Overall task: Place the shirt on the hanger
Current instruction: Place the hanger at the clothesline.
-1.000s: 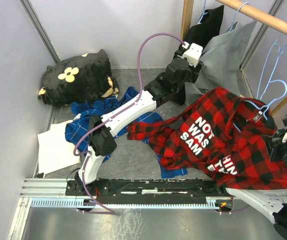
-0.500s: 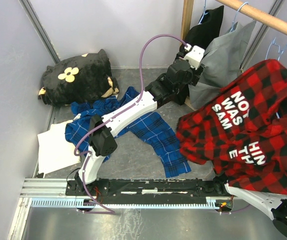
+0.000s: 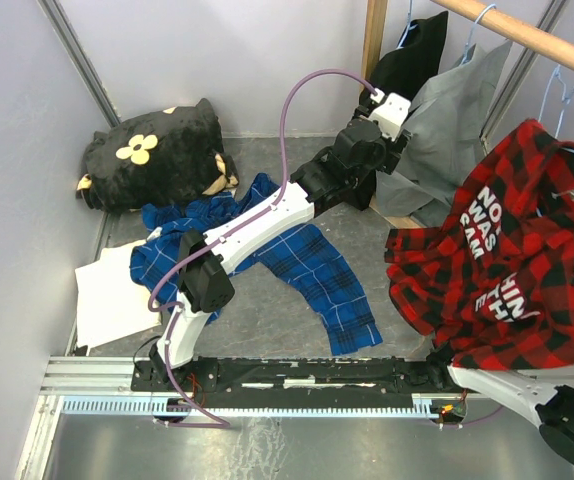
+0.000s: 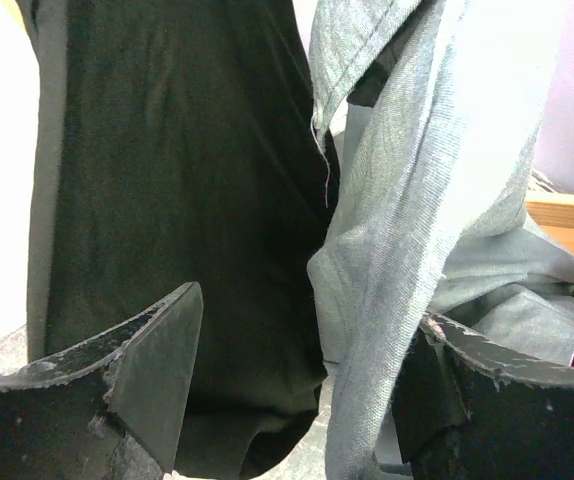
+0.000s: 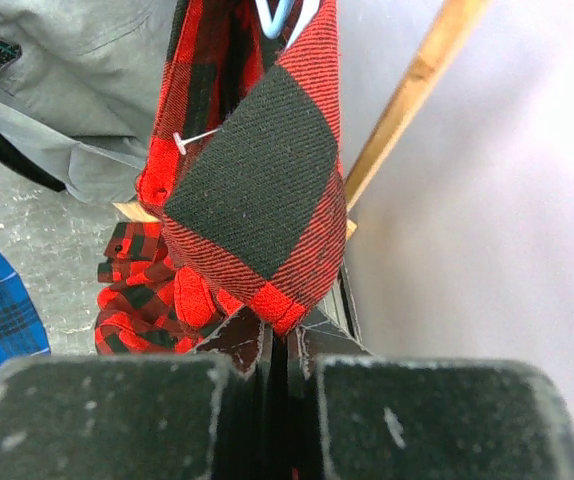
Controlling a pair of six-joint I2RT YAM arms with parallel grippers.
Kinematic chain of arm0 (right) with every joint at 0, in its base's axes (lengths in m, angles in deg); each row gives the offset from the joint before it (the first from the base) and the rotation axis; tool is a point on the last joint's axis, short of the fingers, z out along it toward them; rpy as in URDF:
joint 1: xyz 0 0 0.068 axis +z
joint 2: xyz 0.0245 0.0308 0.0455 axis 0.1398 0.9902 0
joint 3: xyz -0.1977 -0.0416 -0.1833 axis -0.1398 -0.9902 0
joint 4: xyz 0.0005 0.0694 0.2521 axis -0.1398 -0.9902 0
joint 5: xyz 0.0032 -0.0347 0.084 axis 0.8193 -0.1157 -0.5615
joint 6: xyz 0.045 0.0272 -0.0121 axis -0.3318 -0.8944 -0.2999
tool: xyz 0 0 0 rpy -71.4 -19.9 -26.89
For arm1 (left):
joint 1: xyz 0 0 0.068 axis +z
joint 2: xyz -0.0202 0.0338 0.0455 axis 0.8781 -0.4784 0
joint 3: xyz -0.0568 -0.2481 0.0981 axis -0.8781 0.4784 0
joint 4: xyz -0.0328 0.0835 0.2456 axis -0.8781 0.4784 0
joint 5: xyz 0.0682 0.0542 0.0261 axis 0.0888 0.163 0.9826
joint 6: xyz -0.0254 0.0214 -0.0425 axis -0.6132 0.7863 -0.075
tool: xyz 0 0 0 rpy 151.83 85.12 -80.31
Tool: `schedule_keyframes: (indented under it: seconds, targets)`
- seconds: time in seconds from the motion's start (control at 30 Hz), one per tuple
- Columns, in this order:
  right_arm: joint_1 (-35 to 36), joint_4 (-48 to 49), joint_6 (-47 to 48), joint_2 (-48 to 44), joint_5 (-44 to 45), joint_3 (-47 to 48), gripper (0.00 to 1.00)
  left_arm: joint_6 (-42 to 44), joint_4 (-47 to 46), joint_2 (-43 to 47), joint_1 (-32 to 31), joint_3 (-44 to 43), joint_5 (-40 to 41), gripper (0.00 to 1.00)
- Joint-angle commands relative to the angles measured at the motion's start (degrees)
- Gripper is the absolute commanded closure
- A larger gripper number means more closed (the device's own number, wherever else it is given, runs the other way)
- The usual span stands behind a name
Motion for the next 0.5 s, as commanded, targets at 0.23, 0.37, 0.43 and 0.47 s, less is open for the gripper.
schedule_keyframes:
  seconds: [0.23,0.37,0.43,0.47]
  targets:
    - [-0.2,17.26,6.08,11.34,10.71,-3.08,1.0,0.52,0.69,2.31,0.12,1.42,-5.02,0.24]
    - [-0.16,18.94,6.89,13.05,22.85,-0.96,1.0,0.32,0.96,2.69,0.14,2.08,-5.65,0.24]
    - [-0.17,20.87,8.61,12.04,27.78,-1.44,1.0,0.32,0.93,2.81,0.19,2.22,-5.68,0.24]
    - [-0.19,22.16,9.62,11.09,29.98,-2.12,1.0,0.32,1.02,2.8,0.13,2.22,-5.8,0.24]
